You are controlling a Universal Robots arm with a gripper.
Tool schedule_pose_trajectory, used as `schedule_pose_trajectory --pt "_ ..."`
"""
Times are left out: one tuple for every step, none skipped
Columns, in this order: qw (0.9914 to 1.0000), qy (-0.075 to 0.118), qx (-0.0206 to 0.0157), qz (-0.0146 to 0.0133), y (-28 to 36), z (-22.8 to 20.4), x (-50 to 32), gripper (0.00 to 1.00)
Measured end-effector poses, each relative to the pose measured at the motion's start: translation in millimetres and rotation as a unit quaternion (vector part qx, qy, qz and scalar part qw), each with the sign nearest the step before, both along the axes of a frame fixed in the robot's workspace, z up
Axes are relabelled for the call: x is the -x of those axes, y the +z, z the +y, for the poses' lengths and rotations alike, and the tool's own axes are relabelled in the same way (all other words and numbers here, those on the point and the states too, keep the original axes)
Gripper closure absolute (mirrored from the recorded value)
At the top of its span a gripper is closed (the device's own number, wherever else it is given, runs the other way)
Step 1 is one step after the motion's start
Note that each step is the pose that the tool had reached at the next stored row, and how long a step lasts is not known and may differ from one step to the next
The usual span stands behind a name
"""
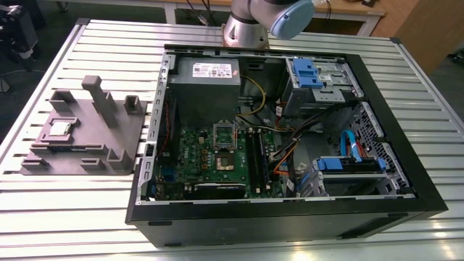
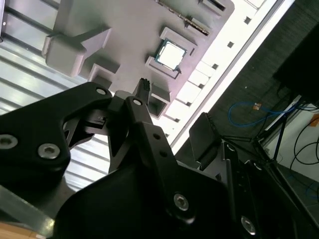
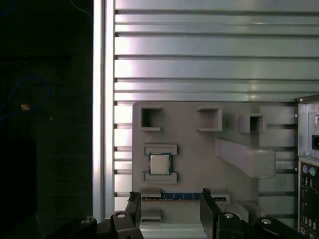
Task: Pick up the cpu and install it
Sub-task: 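Pick up the cpu and move it towards the insertion slot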
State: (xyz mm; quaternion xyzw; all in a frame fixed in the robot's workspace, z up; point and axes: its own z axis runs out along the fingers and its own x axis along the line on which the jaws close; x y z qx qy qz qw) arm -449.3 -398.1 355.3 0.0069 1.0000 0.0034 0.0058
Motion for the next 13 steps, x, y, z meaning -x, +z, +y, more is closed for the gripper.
schedule_pose_trajectory --pt "1.0 0.0 0.0 0.0001 -0.3 0.0 0.0 0.41" --pt "1.0 0.0 0.0 0.0 -0.7 0.0 0.0 0.41" --pt "1.0 0.0 0.0 0.0 -1.1 0.0 0.0 0.41" --pt "1.0 0.0 0.0 0.0 -1.4 0.0 0.0 0.41" --pt "1.0 0.0 0.0001 0.0001 -1.6 0.0 0.0 0.41" --pt "1.0 0.0 0.0 0.0 -1.9 0.0 0.0 0.41" --pt "1.0 0.0 0.0 0.0001 -2.1 0.0 0.0 0.41" --pt "1.0 0.0 0.0 0.0 -2.4 0.0 0.0 0.41" --pt "1.0 0.0 0.0 0.0 -2.7 0.0 0.0 0.41" --pt "1.0 0.0 0.0 0.0 -3.1 0.0 0.0 0.41" --pt "1.0 0.0 -0.0001 -0.0001 -4.0 -0.1 0.1 0.41" --pt "1.0 0.0 -0.0001 -0.0001 -4.8 -0.2 0.1 0.41" --pt "1.0 0.0 -0.0001 0.0 -5.5 -0.2 0.1 0.41"
